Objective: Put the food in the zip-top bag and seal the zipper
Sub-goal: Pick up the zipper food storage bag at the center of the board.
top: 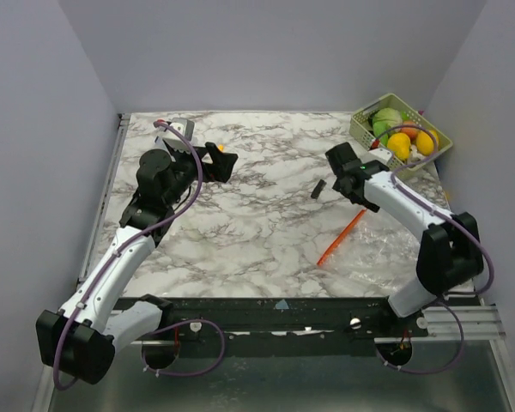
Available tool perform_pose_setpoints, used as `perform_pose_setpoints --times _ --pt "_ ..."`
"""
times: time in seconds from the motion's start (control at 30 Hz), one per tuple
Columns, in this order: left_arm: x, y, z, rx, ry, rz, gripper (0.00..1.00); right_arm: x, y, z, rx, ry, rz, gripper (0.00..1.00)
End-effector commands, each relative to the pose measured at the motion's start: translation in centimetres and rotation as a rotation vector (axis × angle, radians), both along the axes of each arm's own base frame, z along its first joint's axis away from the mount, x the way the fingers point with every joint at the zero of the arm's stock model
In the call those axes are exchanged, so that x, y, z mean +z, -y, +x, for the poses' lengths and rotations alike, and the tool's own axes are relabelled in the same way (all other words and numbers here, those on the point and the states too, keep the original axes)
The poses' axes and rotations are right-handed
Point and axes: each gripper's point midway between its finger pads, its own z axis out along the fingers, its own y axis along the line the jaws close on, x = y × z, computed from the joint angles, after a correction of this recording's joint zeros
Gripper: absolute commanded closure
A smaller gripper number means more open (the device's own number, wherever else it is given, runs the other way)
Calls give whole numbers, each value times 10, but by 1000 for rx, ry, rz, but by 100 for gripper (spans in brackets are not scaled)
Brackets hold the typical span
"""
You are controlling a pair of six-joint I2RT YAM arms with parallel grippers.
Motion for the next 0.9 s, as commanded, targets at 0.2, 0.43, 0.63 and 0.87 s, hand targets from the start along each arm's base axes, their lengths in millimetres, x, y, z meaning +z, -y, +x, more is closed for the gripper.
perform_pose_setpoints --times 0.2,0.43,0.63,0.87 --pt "7 9 -4 -47 6 -16 1 -28 10 -39 -183 -214 -247 0" --pt "6 15 -5 -76 -11 -38 2 -50 6 -38 -163 -234 -252 3" --pt "3 19 -4 -92 -30 -49 1 -61 3 -40 -157 -241 -255 5" --pt "-2 22 -3 -107 -53 -56 2 -75 3 -47 -164 -257 -248 11"
